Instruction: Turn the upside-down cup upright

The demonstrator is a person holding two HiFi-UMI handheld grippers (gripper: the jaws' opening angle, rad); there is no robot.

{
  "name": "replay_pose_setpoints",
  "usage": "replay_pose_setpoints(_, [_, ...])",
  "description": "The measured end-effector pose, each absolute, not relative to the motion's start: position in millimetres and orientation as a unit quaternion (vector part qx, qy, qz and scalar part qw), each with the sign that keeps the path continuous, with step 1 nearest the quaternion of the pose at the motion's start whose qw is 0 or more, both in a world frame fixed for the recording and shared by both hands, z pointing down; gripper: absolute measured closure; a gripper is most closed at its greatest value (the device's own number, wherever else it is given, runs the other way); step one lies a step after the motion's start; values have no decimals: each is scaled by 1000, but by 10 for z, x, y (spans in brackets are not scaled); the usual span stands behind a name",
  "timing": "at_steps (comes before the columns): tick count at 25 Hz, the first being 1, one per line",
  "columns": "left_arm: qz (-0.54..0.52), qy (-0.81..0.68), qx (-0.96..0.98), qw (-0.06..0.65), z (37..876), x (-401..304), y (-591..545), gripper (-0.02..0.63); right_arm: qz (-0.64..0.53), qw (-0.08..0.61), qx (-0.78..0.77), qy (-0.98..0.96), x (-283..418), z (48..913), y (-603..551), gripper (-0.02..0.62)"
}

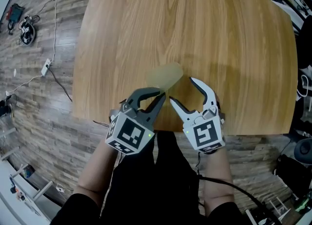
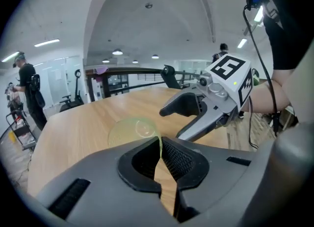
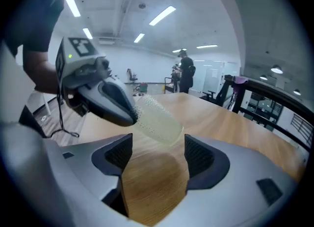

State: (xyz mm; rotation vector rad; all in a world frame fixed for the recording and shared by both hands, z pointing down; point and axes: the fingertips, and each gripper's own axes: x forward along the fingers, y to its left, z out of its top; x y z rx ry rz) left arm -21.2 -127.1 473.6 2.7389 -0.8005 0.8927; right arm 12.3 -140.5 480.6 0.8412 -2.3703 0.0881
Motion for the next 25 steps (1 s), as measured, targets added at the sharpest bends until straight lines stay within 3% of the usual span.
replay_pose_setpoints(6, [344,-180,920,60,4639,-182,-1143,588,-17,330,288,-899,-22,4859,-1418,280])
replay_pose_setpoints(16, [342,-111,930,79,4636,-21,-928,588,-69,388,195,-898,-143,5036,-1374,259])
replay_pose_setpoints(25, [309,-120,940,82,4541,-21,-964,584,-57,359,209,-908,-125,4975,-1385,259])
